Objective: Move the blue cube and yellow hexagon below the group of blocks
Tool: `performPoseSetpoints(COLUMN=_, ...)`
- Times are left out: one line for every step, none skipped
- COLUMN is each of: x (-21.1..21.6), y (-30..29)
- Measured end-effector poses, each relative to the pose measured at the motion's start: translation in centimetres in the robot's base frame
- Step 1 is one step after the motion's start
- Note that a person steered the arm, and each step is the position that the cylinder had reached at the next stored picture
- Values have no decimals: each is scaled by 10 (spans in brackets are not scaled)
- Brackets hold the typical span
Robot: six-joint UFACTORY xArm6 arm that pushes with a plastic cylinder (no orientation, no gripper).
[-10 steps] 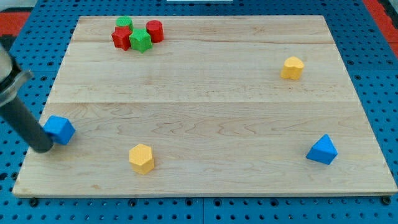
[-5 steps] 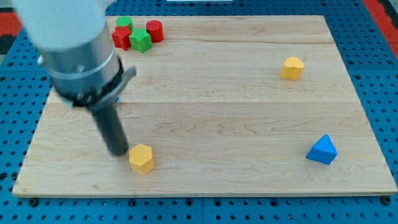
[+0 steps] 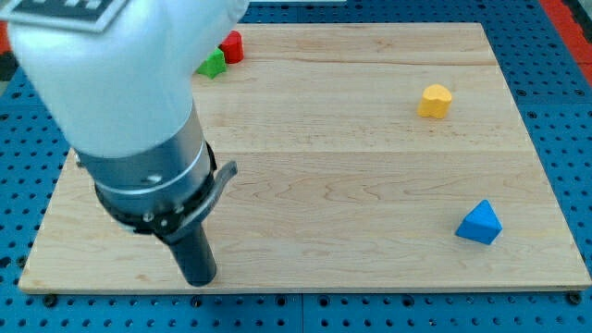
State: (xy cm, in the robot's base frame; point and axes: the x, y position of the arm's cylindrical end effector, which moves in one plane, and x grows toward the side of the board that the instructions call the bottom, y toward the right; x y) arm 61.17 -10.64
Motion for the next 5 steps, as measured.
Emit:
performPoseSetpoints(x=-39, y=-33)
performPoseSetpoints(x=-89, y=-51)
performPoseSetpoints(x=-72, y=-23)
performPoseSetpoints(x=-61, y=-1)
performPoseSetpoints(x=-97, y=0)
